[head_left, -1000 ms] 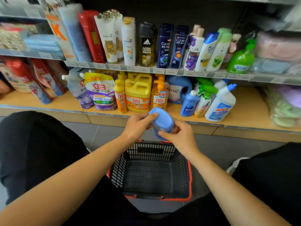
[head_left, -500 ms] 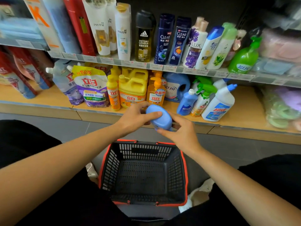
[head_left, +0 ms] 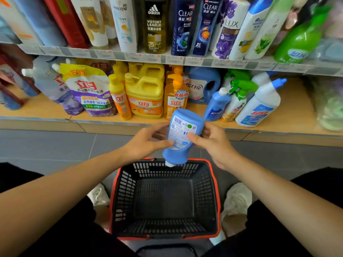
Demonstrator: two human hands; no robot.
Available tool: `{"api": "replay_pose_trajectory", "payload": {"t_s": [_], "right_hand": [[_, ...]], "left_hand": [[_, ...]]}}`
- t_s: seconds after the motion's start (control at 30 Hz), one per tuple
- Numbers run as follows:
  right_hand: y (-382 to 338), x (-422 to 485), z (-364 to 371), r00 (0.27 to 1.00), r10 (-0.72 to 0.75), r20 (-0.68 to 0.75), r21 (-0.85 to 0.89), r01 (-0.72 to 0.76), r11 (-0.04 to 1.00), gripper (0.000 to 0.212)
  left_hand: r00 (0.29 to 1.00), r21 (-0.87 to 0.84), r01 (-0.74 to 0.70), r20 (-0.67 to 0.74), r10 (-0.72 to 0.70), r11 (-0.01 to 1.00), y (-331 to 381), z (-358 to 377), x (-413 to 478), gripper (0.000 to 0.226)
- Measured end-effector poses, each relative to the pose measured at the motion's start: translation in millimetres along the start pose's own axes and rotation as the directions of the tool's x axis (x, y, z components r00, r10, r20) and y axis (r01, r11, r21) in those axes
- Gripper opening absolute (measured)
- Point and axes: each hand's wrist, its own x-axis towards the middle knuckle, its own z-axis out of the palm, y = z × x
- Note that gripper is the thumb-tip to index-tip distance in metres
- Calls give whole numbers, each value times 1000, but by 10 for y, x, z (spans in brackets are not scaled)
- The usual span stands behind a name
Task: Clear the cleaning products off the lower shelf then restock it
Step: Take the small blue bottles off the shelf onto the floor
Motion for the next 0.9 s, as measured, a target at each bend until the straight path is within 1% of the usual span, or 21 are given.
{"api": "replay_pose_trajectory", "payload": {"t_s": [0.03,0.1,0.17,0.23,0.27,0.33,0.4,0.43,0.47,0.5,0.53,0.57,0.6,0.63,0.67,0.7,0.73,0.77,0.83,0.87,0.9], "right_hand": [[-8,35,-9,999,35,-4,52,-35,998,29],[-30,97,-26,997,78,-4,161,-77,984,27],[-61,137,-32,994,110,-15,250,-103,963,30],[-67,162,-29,989,143,-38,326,-123,937,35],[-59,175,-27,986,159,-47,363,-131,922,36],[-40,194,-41,982,181,-46,424,-145,894,34],[-20,215,-89,982,183,-35,420,-152,895,32],[-15,224,-117,981,187,-47,378,-156,913,32],[-10,230,-146,978,190,-85,302,-157,940,34],[-1,231,-182,972,180,-152,189,-150,970,39],[14,229,-208,963,143,-228,38,-137,990,45],[33,227,-226,957,71,-282,-136,-114,984,53],[50,217,-232,957,-20,-291,-297,-71,952,58],[55,200,-228,959,-110,-260,-418,-9,908,61],[46,182,-213,961,-188,-203,-494,65,867,62],[35,172,-200,961,-245,-128,-541,139,829,63],[27,159,-182,962,-270,-41,-578,198,792,67],[18,149,-159,965,-257,53,-622,233,748,73],[34,129,-119,962,-164,219,-706,272,654,83],[58,118,-108,955,-120,270,-719,283,635,82],[83,107,-107,951,-84,299,-704,279,653,78]], "left_hand": [[999,13,26,33,-27,1000,-60,8,5,54],[989,-27,112,102,-108,993,-174,36,-21,50],[977,-125,199,98,-188,972,-257,56,-35,53],[968,-227,250,83,-238,941,-296,62,-18,59],[967,-253,256,79,-244,933,-304,59,-3,61],[970,-305,244,66,-235,921,-312,53,19,54],[968,-422,240,38,-247,874,-298,42,38,48],[968,-463,227,11,-251,857,-285,23,47,49],[968,-466,207,-32,-250,860,-265,2,55,49],[968,-434,184,-79,-240,882,-244,-29,67,49],[968,-385,157,-124,-220,909,-220,-57,75,48],[966,-332,132,-167,-196,934,-201,-84,79,46],[966,-272,106,-200,-164,957,-179,-101,85,45],[967,-192,81,-221,-123,978,-160,-109,88,44],[969,-88,58,-233,-77,994,-142,-109,92,45],[972,25,37,-233,-30,999,-125,-102,96,46],[975,120,16,-223,12,993,-106,-84,91,48],[977,186,-8,-206,47,982,-86,-61,80,50],[981,262,-84,-147,126,961,-47,-13,53,54],[979,288,-136,-109,174,948,-30,7,39,56],[974,299,-185,-69,215,936,-17,20,28,57]]}}
